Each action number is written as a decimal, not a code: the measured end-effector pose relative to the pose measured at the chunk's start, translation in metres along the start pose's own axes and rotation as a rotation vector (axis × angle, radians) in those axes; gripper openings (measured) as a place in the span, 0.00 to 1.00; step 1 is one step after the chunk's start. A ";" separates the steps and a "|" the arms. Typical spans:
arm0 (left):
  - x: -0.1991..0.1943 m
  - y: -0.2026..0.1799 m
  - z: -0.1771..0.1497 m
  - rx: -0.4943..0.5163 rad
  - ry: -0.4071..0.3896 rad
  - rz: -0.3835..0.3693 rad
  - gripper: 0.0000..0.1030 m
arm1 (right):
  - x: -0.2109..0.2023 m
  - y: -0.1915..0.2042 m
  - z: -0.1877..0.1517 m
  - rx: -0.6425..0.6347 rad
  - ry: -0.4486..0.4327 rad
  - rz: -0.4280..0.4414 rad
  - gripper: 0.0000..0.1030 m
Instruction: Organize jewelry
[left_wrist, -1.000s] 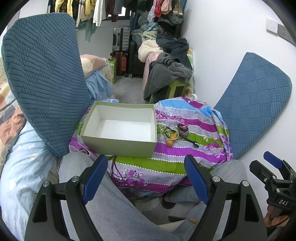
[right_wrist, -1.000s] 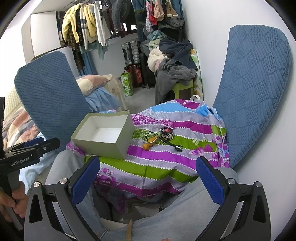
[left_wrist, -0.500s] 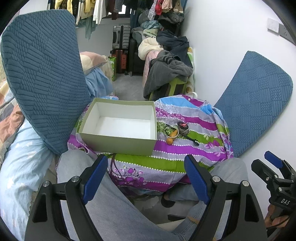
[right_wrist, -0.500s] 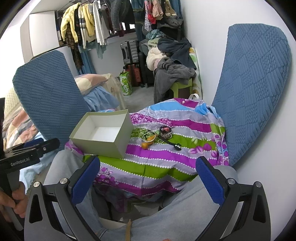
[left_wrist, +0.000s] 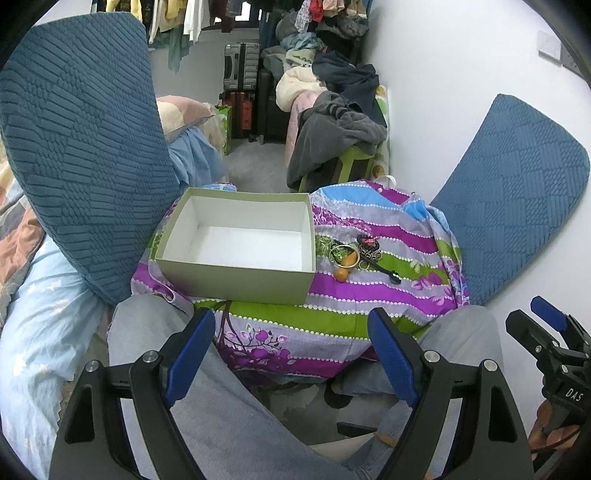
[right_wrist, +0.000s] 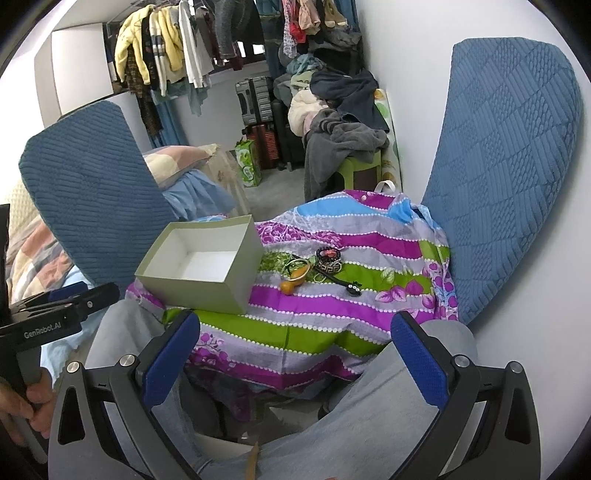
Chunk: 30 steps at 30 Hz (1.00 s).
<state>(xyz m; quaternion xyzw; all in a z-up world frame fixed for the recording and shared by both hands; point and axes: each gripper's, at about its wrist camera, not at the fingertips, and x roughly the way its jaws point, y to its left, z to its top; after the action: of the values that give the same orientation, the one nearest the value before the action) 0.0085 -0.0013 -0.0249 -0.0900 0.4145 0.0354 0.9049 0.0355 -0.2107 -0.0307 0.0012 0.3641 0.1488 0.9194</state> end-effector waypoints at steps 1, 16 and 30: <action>0.002 0.000 0.000 0.004 0.004 -0.001 0.82 | 0.001 0.001 0.000 -0.001 0.001 0.001 1.00; 0.063 -0.024 0.011 0.038 0.095 -0.064 0.82 | 0.039 -0.023 0.010 0.013 0.018 0.029 0.78; 0.154 -0.071 0.045 0.103 0.154 -0.205 0.72 | 0.117 -0.061 0.017 0.000 0.059 0.060 0.55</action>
<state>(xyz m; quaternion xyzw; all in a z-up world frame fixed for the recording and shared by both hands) 0.1523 -0.0641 -0.1031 -0.0878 0.4726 -0.0858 0.8727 0.1439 -0.2349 -0.1033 0.0078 0.3911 0.1765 0.9033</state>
